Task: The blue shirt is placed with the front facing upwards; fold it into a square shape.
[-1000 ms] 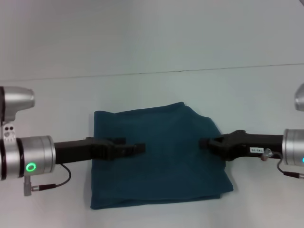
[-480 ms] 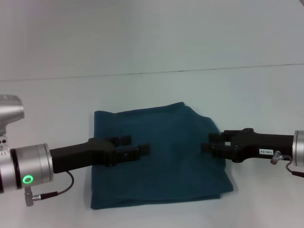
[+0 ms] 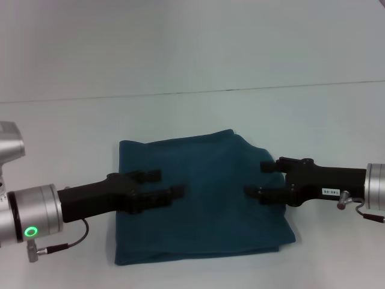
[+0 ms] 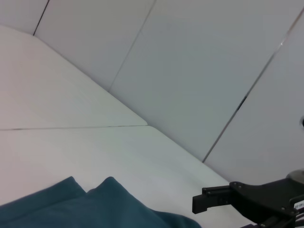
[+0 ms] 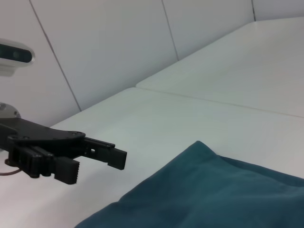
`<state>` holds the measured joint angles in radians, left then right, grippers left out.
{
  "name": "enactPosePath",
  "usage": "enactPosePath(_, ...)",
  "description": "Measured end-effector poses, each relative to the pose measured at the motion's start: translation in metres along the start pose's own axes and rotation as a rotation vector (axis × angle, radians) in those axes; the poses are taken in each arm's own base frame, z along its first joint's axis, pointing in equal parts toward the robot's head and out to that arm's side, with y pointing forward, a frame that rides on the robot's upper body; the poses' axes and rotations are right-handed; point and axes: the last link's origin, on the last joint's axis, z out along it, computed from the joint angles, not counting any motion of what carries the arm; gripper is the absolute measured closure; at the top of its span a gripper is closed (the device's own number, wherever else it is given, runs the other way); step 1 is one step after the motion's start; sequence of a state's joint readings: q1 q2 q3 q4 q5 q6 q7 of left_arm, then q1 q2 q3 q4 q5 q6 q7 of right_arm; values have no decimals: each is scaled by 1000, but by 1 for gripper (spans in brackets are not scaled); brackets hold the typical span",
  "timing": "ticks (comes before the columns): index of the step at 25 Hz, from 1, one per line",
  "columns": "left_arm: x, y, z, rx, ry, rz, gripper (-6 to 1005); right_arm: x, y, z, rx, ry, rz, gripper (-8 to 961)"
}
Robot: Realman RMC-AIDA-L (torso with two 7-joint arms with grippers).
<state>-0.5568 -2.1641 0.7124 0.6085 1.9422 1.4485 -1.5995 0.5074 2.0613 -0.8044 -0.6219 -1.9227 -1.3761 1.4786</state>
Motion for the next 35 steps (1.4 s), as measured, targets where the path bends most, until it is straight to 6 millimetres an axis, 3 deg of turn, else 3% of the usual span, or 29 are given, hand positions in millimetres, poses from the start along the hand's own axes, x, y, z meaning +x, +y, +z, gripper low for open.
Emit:
enactPosePath(6,-1,0,-3,0,4,66,122,0,2,3,-9,0,-8,36)
enactPosePath(35,3,3,-5,-21,9,126,119,-3,7,-7,-62,51,-91,47)
